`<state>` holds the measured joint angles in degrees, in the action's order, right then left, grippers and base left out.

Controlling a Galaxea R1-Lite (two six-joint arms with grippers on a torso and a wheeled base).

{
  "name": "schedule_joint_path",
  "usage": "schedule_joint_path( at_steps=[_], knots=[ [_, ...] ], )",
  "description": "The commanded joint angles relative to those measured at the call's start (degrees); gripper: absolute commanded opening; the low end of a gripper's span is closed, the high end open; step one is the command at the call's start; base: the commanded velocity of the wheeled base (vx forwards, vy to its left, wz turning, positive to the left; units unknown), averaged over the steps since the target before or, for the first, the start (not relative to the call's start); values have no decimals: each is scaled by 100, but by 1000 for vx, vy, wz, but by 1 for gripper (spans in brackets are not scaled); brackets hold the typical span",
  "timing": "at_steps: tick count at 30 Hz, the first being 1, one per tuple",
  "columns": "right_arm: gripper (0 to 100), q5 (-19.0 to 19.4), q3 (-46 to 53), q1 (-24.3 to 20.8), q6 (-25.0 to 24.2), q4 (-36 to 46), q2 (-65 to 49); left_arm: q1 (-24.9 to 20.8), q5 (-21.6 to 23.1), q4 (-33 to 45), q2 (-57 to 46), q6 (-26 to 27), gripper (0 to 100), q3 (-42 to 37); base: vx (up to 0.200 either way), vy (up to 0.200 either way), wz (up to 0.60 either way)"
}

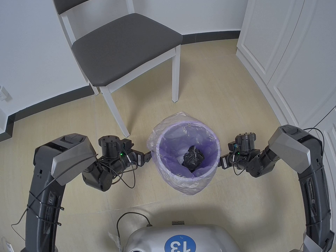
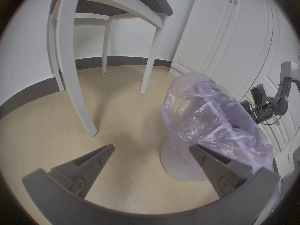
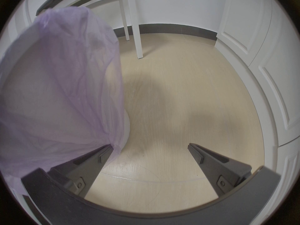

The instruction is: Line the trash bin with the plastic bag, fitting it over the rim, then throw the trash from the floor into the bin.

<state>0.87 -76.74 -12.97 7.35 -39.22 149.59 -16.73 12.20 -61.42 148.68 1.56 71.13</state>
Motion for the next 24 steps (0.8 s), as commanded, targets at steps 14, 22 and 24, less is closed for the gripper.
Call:
schedule_joint_path(
  at_steps=[14,22,24],
  knots=[
    [100,1,-746,155,91,520,299,-129,-289,1580,1181,213,100,2080,0,0,0],
    [100,10,-25,269,161,450,-404,134,-438,1018,381,275,100,832,0,0,0],
    [100,10,186,286,161,450,-615,178,-429,780,179,283,100,498,0,0,0]
  ],
)
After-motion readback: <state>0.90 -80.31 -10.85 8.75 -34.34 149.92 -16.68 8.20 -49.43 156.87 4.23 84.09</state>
